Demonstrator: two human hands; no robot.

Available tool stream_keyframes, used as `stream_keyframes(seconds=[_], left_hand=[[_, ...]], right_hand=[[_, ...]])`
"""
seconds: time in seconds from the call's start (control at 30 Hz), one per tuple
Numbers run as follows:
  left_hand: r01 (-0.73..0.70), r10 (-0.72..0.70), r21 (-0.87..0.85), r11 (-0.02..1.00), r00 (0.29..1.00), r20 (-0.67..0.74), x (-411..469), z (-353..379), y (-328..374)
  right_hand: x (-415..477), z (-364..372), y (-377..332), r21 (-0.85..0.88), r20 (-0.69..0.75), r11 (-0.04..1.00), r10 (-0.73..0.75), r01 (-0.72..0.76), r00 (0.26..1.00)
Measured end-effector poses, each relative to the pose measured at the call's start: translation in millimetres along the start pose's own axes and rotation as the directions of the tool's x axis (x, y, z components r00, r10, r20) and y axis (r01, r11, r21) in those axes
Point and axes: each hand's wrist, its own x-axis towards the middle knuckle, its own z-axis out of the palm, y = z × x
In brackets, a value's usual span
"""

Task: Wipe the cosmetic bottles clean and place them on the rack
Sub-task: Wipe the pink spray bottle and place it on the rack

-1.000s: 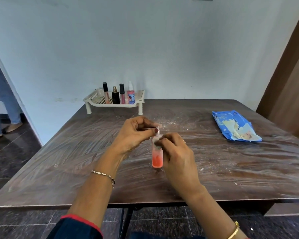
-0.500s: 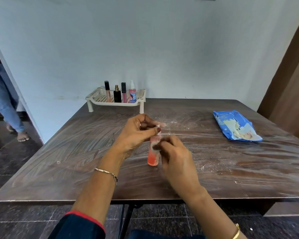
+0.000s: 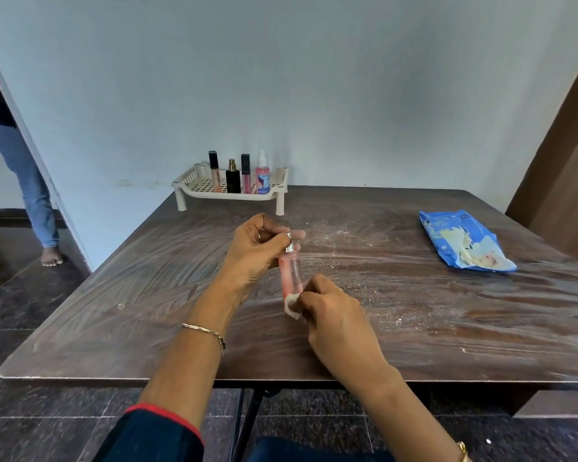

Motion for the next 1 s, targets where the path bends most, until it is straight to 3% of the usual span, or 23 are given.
stream_keyframes(seconds=[0.17,0.5,0.83,1.0], left_hand=[[-0.013,0.014,0.061,0.998,1.000,-0.017,-2,-6,-2],[-0.069,0.062,0.116,0.991,0.996,0.058,-6,-16,6],[-0.005,0.002,0.034,0.999,0.996,0.091,-12,-19,5],[-0.006,0.002,0.054,0.999,0.998,0.069,-15,-21,4]], right_hand=[[6,-5,-3,0.012,0.038,1.000,0.015,-0.015,0.999],[33,-8,-12,0.084,-0.237,0.994,-0.045,0.067,0.970],[0,7,-10,0.021,0.069,0.999,-0.052,0.050,0.996],[4,4,-10,0.049,0.066,0.997,-0.056,0.052,0.996]])
